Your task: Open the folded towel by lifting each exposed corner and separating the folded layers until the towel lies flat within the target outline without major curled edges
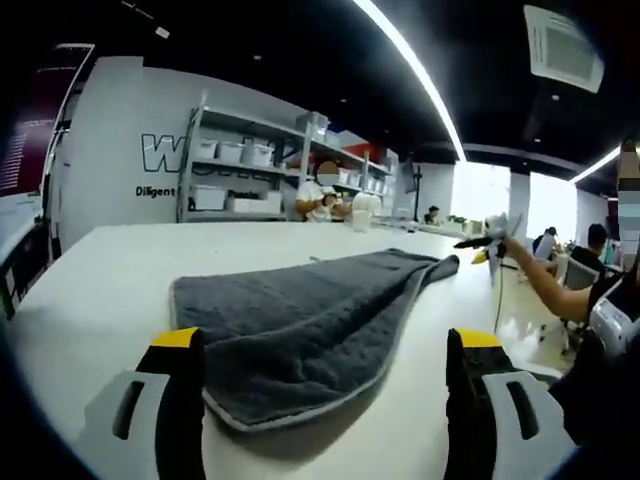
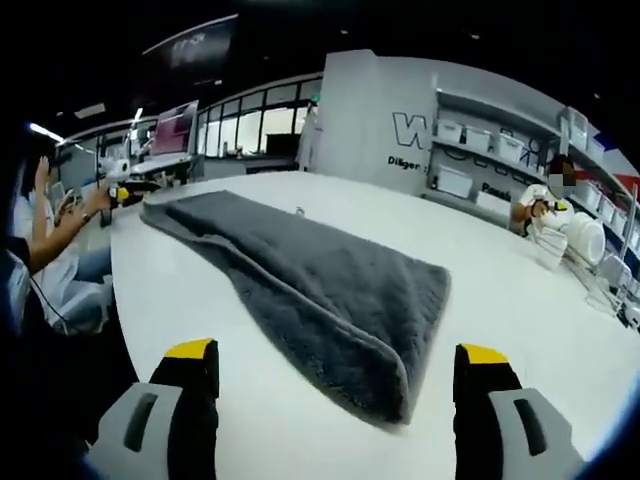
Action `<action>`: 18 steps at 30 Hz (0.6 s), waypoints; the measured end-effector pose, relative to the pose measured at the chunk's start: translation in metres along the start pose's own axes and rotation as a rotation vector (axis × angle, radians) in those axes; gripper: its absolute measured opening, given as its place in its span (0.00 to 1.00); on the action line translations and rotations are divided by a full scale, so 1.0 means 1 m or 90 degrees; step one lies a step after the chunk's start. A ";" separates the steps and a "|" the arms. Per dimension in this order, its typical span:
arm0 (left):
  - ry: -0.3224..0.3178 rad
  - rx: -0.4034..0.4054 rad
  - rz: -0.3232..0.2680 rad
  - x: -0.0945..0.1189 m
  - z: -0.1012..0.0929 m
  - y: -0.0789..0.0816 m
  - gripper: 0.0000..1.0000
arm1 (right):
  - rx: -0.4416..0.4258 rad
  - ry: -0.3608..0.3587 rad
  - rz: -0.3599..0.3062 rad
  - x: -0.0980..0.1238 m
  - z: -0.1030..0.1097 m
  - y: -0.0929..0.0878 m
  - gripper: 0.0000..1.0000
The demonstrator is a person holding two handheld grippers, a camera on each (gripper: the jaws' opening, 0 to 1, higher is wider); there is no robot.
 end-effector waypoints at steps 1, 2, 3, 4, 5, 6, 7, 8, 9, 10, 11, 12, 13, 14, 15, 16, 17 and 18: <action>-0.001 0.000 0.000 0.000 -0.001 0.000 0.99 | 0.004 0.003 -0.002 -0.001 0.003 0.002 0.99; -0.002 0.001 0.001 -0.001 -0.001 0.000 0.99 | 0.011 0.008 -0.003 -0.003 0.007 0.004 0.99; -0.003 0.002 0.001 -0.001 -0.002 0.000 0.99 | 0.016 0.012 -0.004 -0.004 0.011 0.006 0.98; -0.006 0.003 -0.001 -0.002 -0.002 0.000 0.99 | 0.027 0.021 -0.007 -0.006 0.016 0.010 0.96; -0.009 0.004 -0.003 -0.003 -0.005 0.000 0.99 | 0.038 0.029 -0.011 -0.009 0.021 0.015 0.95; -0.011 0.003 -0.002 -0.003 -0.006 0.000 0.99 | 0.042 0.032 -0.012 -0.009 0.022 0.016 0.94; -0.013 0.003 -0.002 -0.003 -0.007 0.000 0.99 | 0.051 0.039 -0.015 -0.012 0.027 0.019 0.93; -0.015 0.002 -0.001 -0.004 -0.007 0.000 0.99 | 0.061 0.046 -0.018 -0.014 0.032 0.022 0.92; -0.015 0.002 0.000 -0.004 -0.009 0.000 0.99 | 0.070 0.053 -0.020 -0.017 0.036 0.025 0.91; -0.016 0.002 0.001 -0.004 -0.009 -0.001 0.99 | 0.075 0.061 -0.024 -0.019 0.040 0.028 0.90; -0.017 0.001 0.002 -0.005 -0.010 -0.001 0.99 | 0.080 0.069 -0.027 -0.021 0.045 0.030 0.88; -0.018 0.001 0.003 -0.005 -0.011 -0.001 0.99 | 0.089 0.078 -0.029 -0.023 0.048 0.032 0.86; -0.017 0.001 0.003 -0.005 -0.013 -0.002 0.99 | 0.104 0.090 -0.029 -0.026 0.054 0.034 0.84; -0.018 0.001 0.004 -0.006 -0.014 -0.002 0.99 | 0.106 0.093 -0.027 -0.028 0.057 0.034 0.83; -0.018 0.001 0.003 -0.006 -0.014 -0.002 0.99 | 0.113 0.101 -0.023 -0.031 0.063 0.036 0.83; -0.019 0.001 0.004 -0.005 -0.012 -0.002 0.99 | 0.117 0.106 -0.022 -0.033 0.066 0.037 0.82; -0.019 0.001 0.004 -0.005 -0.012 -0.002 0.99 | 0.127 0.118 -0.019 -0.037 0.072 0.038 0.82; -0.019 0.001 0.005 -0.005 -0.012 -0.002 0.99 | 0.130 0.124 -0.019 -0.039 0.075 0.039 0.81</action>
Point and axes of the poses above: the point that each gripper's makers call its tool centre point, and the gripper's own axes: x roughly backward along the fingers, z roughly to its left, y roughly out of its top, the point moved 7 cm from there along x, roughly backward along the fingers, and after that the axes turned 6 degrees about -x, right-handed, at the moved point
